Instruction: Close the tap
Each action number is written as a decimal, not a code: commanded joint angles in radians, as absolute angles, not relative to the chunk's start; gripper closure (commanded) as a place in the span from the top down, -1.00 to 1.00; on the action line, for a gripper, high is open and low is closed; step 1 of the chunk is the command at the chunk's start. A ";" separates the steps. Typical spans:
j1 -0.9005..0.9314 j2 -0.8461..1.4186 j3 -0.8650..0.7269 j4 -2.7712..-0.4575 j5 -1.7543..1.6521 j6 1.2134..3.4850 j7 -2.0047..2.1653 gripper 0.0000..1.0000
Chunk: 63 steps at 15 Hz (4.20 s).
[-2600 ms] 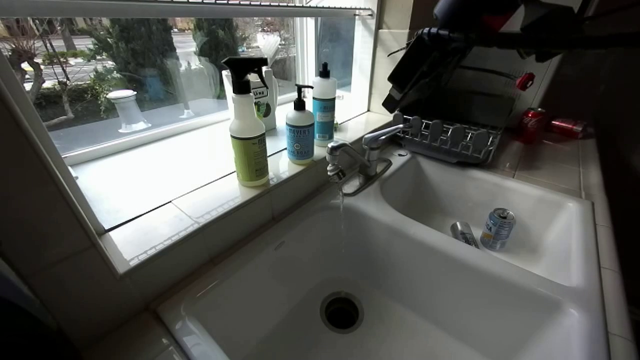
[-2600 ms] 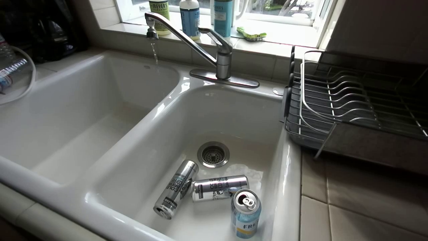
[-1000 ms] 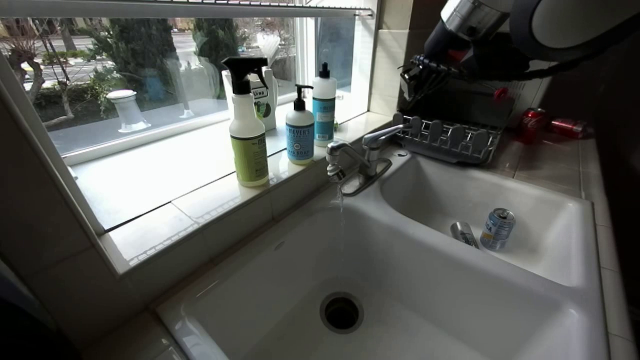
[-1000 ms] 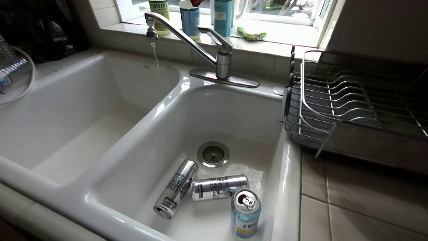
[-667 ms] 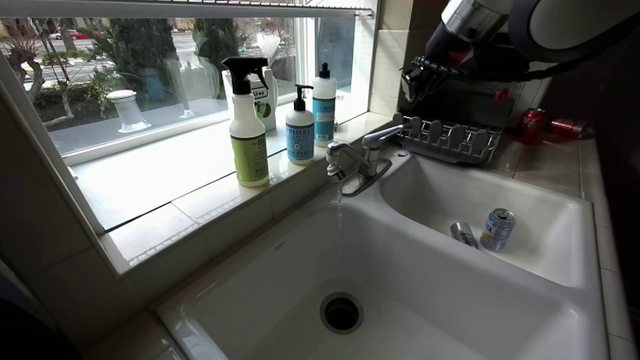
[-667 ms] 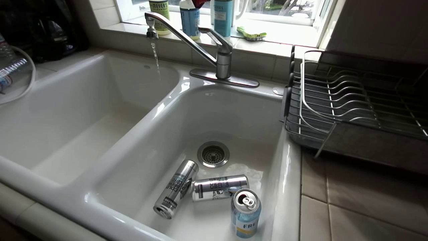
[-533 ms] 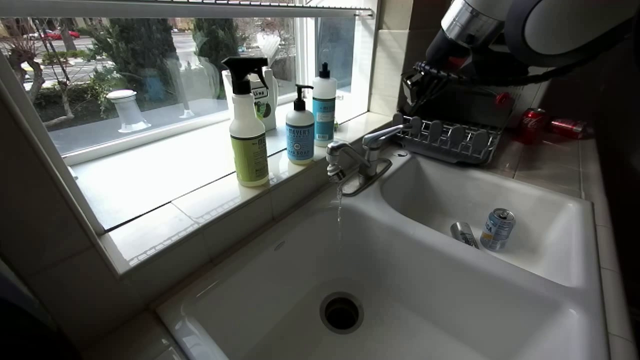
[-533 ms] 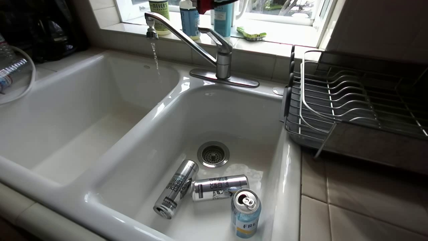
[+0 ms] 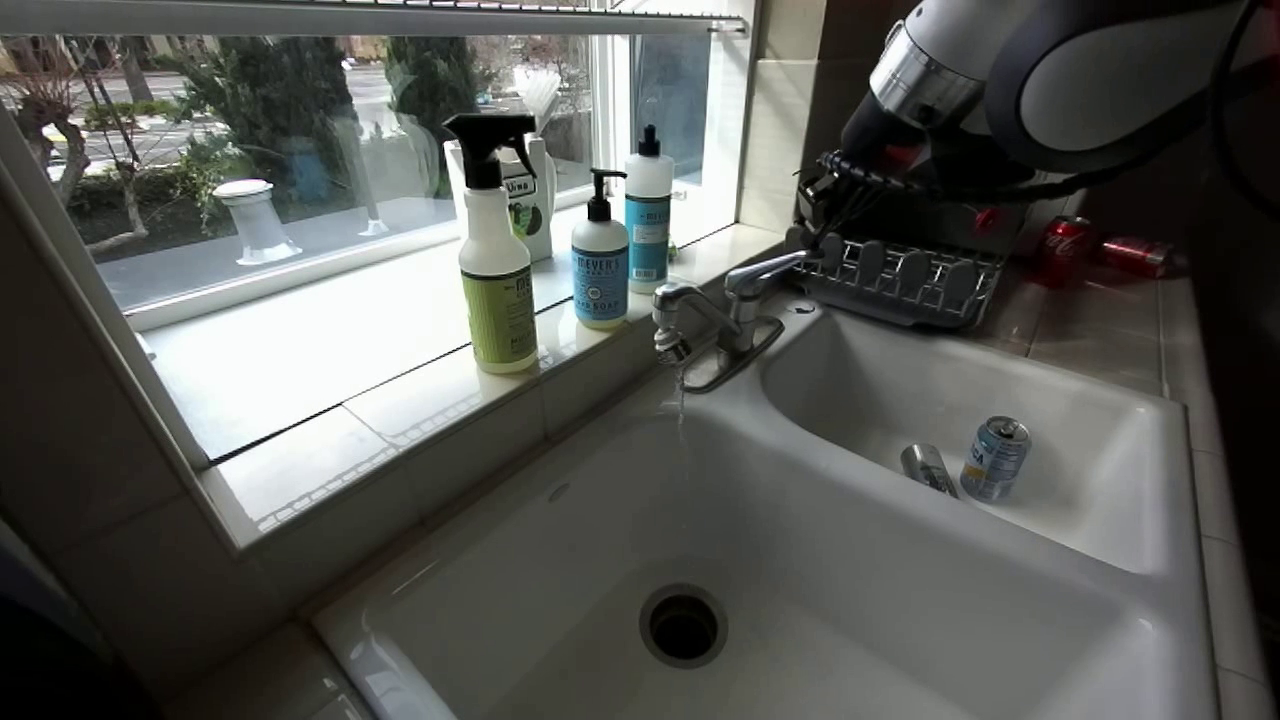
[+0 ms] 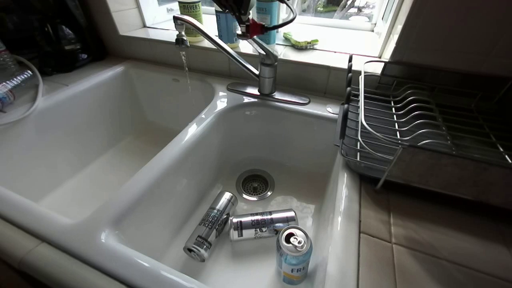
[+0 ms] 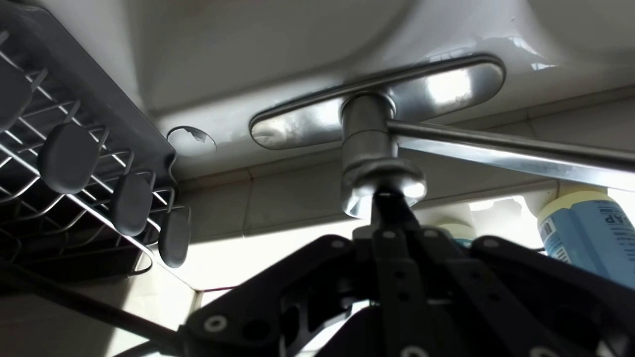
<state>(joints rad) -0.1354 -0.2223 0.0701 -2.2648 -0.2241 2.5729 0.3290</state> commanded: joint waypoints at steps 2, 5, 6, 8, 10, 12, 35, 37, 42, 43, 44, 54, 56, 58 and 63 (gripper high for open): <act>-0.105 -0.228 0.047 -2.308 -0.192 2.600 0.292 -1.00; -0.097 -0.219 0.039 -2.338 -0.169 2.614 0.279 -1.00; -0.095 -0.216 0.035 -2.344 -0.162 2.626 0.274 -1.00; -0.097 -0.207 0.030 -2.361 -0.163 2.673 0.260 -1.00; -0.099 -0.195 0.030 -2.374 -0.165 2.703 0.254 -1.00; -0.091 -0.184 0.027 -2.386 -0.148 2.725 0.235 -1.00; -0.086 -0.180 0.013 -2.398 -0.078 2.690 0.180 -1.00; -0.094 -0.193 0.019 -2.398 -0.106 2.693 0.194 -1.00; -0.103 -0.202 0.025 -2.407 -0.174 2.750 0.209 -1.00; -0.104 -0.199 0.026 -2.408 -0.184 2.774 0.213 -1.00; -0.102 -0.191 0.025 -2.407 -0.183 2.794 0.215 -1.00; -0.138 -0.253 0.060 -2.449 -0.280 2.863 0.310 -1.00; -0.154 -0.293 0.079 -2.463 -0.326 2.858 0.358 -1.00; -0.165 -0.332 0.098 -2.475 -0.353 2.839 0.391 -1.00; -0.102 -0.435 0.127 -2.509 -0.254 2.672 0.334 -0.45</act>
